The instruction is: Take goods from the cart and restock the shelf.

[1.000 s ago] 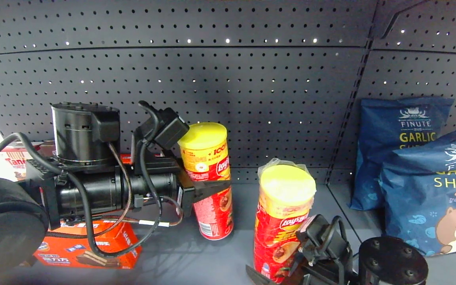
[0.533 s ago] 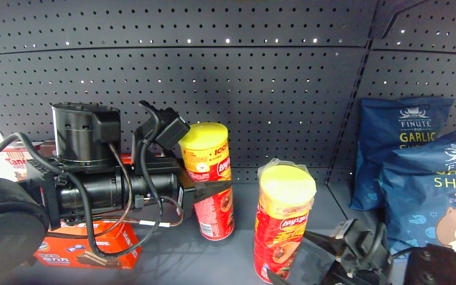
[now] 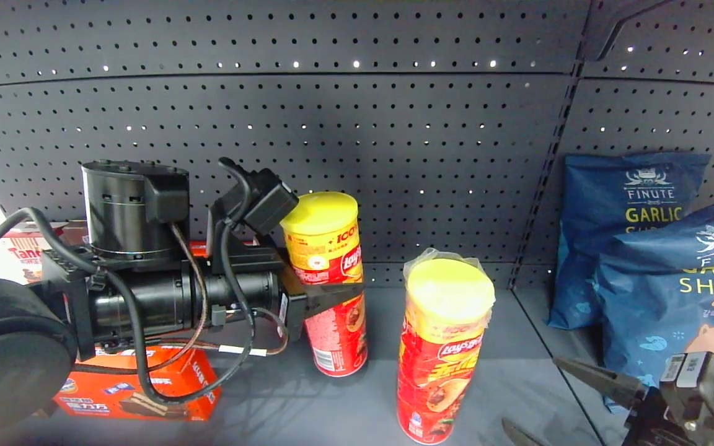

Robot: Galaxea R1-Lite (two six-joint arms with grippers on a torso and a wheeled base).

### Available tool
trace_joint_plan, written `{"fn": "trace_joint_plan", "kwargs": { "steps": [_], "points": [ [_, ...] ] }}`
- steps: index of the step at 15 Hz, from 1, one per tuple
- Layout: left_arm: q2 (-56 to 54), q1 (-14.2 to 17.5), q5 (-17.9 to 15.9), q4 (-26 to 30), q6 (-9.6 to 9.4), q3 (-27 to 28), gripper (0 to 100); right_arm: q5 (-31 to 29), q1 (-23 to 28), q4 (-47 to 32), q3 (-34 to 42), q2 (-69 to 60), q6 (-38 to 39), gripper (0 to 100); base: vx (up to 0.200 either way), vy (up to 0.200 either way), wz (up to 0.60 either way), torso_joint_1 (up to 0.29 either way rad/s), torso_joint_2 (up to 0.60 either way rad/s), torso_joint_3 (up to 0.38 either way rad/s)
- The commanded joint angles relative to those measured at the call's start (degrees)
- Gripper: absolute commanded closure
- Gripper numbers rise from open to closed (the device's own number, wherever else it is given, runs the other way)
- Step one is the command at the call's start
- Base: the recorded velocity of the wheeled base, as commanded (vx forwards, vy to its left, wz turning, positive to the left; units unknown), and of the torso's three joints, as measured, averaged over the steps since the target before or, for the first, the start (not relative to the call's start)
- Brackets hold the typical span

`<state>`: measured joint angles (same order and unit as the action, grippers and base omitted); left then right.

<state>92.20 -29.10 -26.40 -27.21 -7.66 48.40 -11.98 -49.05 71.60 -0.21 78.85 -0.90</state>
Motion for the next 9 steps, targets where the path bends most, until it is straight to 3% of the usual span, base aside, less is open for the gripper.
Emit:
{"fn": "trace_joint_plan", "kwargs": {
  "steps": [1,9],
  "points": [
    [-0.09,0.01,0.04,-0.04,0.01,0.03,100,0.03,3.53,-1.63,0.21,-1.42,-0.06,0,0.0,0.0,0.0,0.0,0.0,0.0],
    [0.0,0.1,-0.05,-0.12,-0.08,0.12,100,-0.06,6.43,-4.01,-8.67,7.28,-0.42,0,0.0,0.0,0.0,0.0,0.0,0.0]
  ]
}}
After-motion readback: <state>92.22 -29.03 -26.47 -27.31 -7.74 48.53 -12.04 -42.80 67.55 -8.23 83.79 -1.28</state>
